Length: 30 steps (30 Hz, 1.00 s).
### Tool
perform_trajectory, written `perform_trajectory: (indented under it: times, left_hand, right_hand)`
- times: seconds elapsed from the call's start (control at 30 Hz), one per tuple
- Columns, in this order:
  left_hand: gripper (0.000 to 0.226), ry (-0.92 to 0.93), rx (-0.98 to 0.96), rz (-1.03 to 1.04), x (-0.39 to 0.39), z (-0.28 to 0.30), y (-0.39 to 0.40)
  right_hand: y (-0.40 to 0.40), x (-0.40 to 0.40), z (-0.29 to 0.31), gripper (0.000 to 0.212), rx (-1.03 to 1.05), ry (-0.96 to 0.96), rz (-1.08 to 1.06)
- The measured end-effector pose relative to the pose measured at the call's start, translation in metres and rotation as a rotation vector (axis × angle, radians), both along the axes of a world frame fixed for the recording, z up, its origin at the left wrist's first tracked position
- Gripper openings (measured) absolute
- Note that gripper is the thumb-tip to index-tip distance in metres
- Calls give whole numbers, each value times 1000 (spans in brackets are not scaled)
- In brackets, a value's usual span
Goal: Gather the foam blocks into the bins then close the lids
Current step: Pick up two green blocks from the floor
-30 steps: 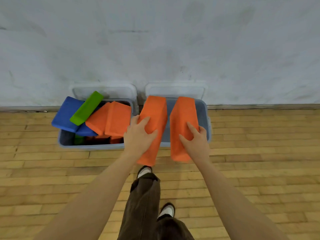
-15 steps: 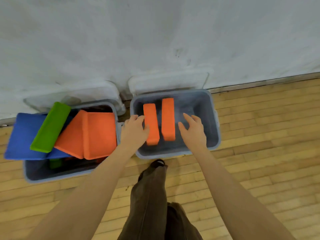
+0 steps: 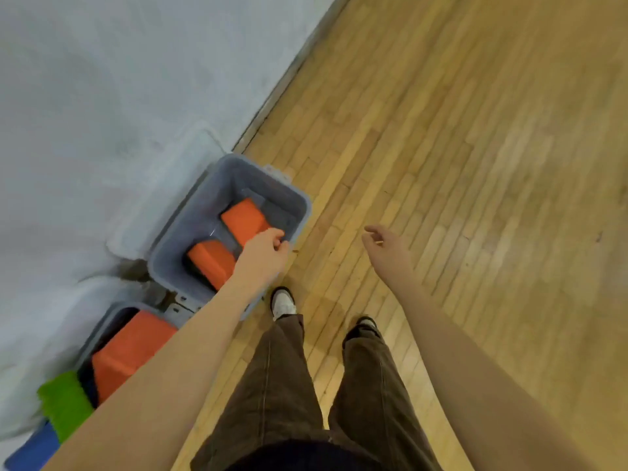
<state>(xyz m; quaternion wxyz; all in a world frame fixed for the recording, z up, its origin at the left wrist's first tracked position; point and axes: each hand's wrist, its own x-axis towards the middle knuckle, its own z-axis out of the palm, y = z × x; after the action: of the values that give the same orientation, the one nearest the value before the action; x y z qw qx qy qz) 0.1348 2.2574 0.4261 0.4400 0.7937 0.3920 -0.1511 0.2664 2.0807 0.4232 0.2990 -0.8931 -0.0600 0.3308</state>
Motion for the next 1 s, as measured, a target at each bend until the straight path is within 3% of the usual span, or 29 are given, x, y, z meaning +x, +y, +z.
perform_trajectory:
  times: [0.2,0.43,0.6,0.8,1.0]
  left_hand:
    - [36,112,-74,-535,52,10,-113]
    - [33,209,-41,-853,56,0,-273]
    - [30,197,-39,-1068,42,1,-423]
    - [31,95,-57,-1377,19,18,-638]
    - [23,32,-162,-1676,-25,44,-828]
  right_hand:
    - [-170,-55,15,36,34,52,-435]
    - [-334,-151,7,30,94,54,-965]
    - [-451,-212,3,27,155,47,-1248]
    - [-595,-305,6,29,86,49,-1532]
    - [-688,-387,10,31,169,46,-1899]
